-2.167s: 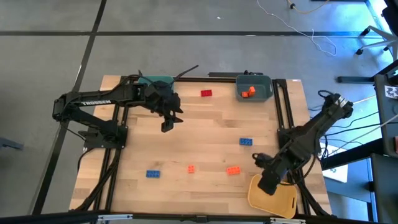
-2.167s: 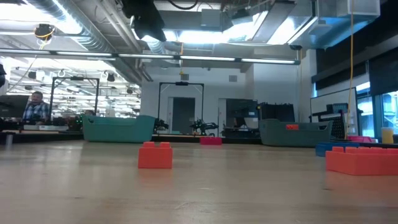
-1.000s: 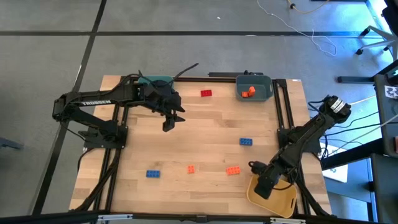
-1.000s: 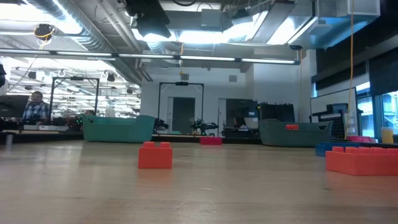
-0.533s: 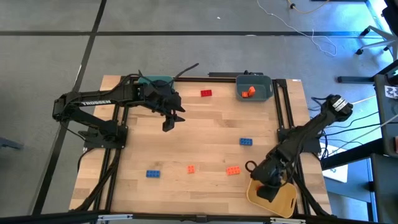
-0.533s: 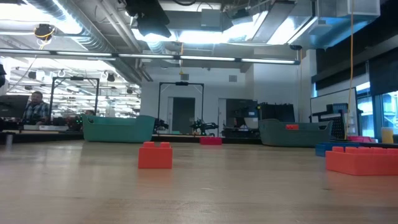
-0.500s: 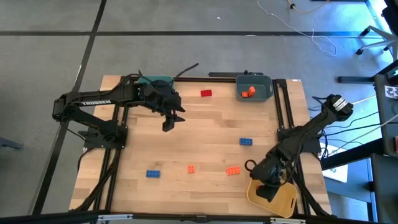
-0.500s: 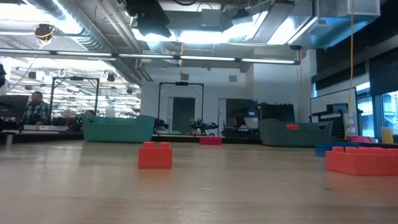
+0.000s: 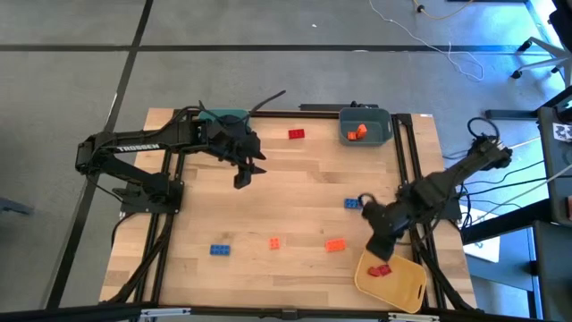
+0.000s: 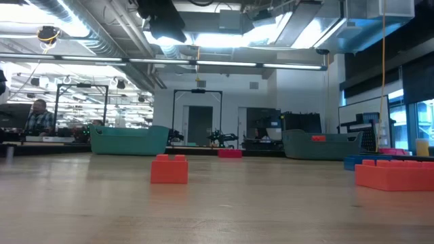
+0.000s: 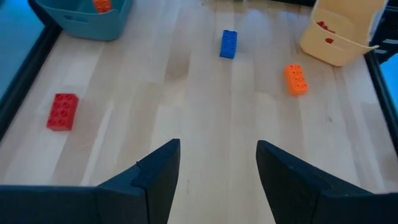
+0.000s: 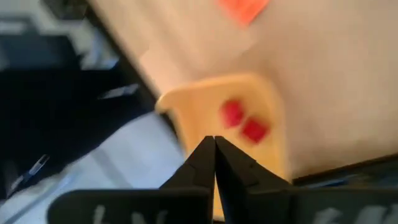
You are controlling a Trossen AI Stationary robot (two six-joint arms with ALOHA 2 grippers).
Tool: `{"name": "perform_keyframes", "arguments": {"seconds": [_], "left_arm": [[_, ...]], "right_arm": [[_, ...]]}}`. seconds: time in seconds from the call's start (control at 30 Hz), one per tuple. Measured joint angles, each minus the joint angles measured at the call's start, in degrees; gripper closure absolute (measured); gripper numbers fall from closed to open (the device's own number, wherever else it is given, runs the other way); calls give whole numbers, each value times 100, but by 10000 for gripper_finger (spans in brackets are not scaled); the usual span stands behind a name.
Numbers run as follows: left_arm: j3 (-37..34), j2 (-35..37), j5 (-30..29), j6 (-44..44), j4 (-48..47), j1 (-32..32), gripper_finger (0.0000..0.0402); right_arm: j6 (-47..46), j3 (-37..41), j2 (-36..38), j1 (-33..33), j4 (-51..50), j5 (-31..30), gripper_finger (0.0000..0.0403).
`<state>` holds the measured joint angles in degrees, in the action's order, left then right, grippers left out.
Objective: Sort & place blocks by color
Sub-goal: Put the red game piece into the yellow bin
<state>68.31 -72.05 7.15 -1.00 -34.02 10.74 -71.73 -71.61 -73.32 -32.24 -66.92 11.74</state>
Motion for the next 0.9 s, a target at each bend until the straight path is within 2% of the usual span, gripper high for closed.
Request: {"name": "perform_keyframes", "arguments": {"seconds": [0.17, 0.37, 0.43, 0.53, 0.9], "left_arm": [[0, -26, -400, -34, 25, 2, 198], [10, -247, -410, -30, 396, 163, 198], [-13, -376, -277, 24, 521, 312, 198], [15, -634, -156, 254, 1223, 491, 198], [0, -1841, -209, 1247, 2965, 1350, 198]], "right_arm": [[159, -848, 4, 232, -1331, -1176, 400], [269, -1301, 1, 759, -2289, -1871, 397], [516, -1332, 0, 983, -2322, -2005, 400], [1074, -1336, -7, 1395, -2289, -2223, 401], [3246, -1336, -15, 3040, -2142, -2864, 398]]}}
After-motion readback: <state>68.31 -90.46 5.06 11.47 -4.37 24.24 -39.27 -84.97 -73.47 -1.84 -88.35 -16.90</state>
